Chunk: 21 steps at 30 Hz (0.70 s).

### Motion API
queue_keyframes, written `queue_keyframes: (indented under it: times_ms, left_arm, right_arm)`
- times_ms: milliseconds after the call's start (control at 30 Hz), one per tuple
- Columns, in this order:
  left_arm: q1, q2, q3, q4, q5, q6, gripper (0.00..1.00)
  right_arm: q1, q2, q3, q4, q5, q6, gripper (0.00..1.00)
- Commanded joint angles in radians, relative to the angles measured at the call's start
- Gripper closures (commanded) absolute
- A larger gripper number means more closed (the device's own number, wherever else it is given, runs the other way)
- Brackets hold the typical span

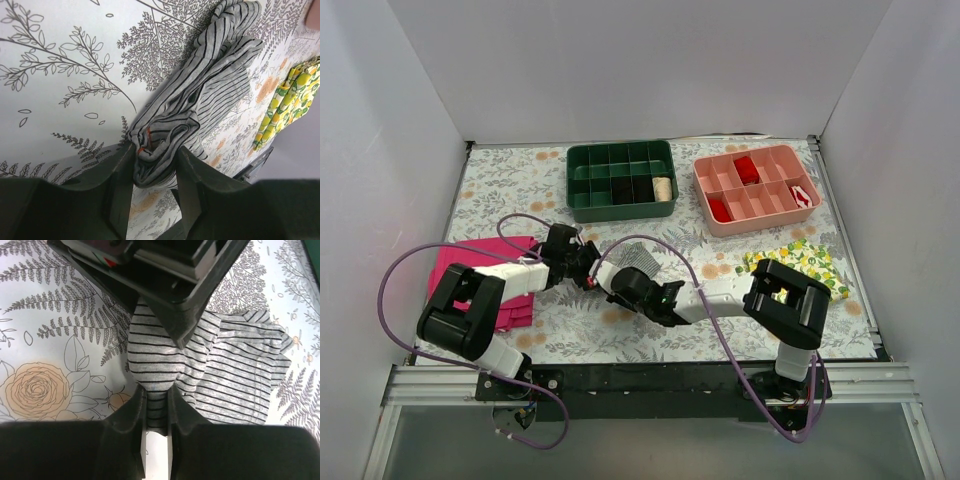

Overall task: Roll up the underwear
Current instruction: Roll the underwear to the center of the board.

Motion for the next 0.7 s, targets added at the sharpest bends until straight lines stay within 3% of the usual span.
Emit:
queue_keyframes:
  times_ms: [0, 67, 133, 367, 667]
  left_arm:
    - [-0.002, 0.038, -0.022, -0.197, -0.106, 0.074, 0.61]
    - [0.003, 0.022, -0.006, -0.213, -0.117, 0.084, 0.58]
    - [0.016, -0.004, 0.019, -0.244, -0.130, 0.086, 0.45]
    - [0.056, -0.114, 0.085, -0.321, -0.172, 0.097, 0.30]
    - [0.073, -0.222, 0.105, -0.359, -0.201, 0.092, 0.26]
  right_arm:
    - [-0.047, 0.027, -0.037, -0.148, -0.201, 0.050, 0.89]
    - [-0.064, 0.012, -0.034, -0.159, -0.301, 0.064, 0.92]
    - [-0.095, 0.003, -0.026, -0.182, -0.408, 0.091, 0.94]
    - [-0.197, -0.052, -0.023, -0.176, -0.684, 0.194, 0.94]
    - [-0.305, -0.080, -0.074, -0.032, -0.965, 0.341, 0.95]
